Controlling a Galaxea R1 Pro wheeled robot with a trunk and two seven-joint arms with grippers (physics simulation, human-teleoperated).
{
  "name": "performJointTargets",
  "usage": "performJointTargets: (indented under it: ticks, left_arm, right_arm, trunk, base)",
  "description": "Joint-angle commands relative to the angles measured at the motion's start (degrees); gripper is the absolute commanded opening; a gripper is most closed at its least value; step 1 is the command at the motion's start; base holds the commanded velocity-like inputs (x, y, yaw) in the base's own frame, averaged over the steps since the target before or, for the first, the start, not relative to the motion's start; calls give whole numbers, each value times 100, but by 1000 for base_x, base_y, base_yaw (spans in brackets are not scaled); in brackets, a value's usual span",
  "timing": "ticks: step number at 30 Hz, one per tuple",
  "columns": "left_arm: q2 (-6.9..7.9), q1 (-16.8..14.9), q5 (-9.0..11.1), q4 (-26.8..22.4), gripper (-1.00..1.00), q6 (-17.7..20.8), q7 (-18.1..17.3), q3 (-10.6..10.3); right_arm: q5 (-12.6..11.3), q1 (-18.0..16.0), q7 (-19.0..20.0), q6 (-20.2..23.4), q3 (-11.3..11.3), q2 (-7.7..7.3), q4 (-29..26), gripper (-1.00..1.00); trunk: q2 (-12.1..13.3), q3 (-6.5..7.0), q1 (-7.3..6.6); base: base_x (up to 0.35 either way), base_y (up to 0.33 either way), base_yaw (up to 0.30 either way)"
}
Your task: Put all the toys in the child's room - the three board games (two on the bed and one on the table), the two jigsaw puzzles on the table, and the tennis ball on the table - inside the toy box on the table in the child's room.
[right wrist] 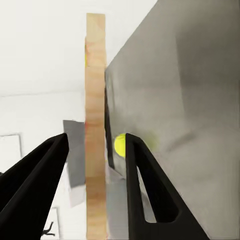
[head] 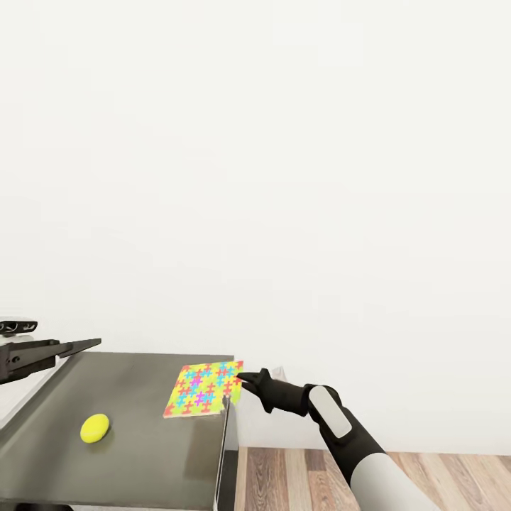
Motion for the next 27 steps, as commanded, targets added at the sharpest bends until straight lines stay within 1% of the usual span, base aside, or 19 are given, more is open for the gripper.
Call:
performJointTargets:
  ticks: [1,3,4,7,11,22,27]
  left_arm:
    - [2,-3,-4,-1,100,61,-22,-2]
    - [-1,-3,-5,-1,100,61,-22,-2]
    - [-2,-3,-5,-1,100,61,-22,-4]
    - [-5,-3,-4,-1,100,61,-22,-10]
    - [-6,-3,-5,-1,100,61,-22,-25]
    - [-6,-3,-6,-2,100,61,-22,-35]
    - [-6,-3,-6,-2,100,61,-22,-28]
  right_arm:
    - [58,-4,247,11,10,-7,1,-100]
    - [78,-4,665,8,21,-30,-1,-100]
    - [82,-4,743,7,23,-42,-1,-100]
    - [92,-4,1004,3,41,-141,-2,-100]
    - [94,-4,1067,3,45,-170,-2,-100]
    - [98,-4,1092,-13,33,-178,-2,-100]
    - [95,-4,1093,-115,45,-171,-2,-100]
  trunk:
    - [37,11,-22]
    - [117,47,-66]
    - [157,65,-88]
    - [277,119,-154]
    - [438,191,-242]
    - [879,388,-483]
    - [1079,478,-593]
  base:
    - [-2,0,0]
    - [-1,0,0]
    - [0,0,0]
    - [0,0,0]
    - [0,0,0]
    - [0,0,0]
    - [0,0,0]
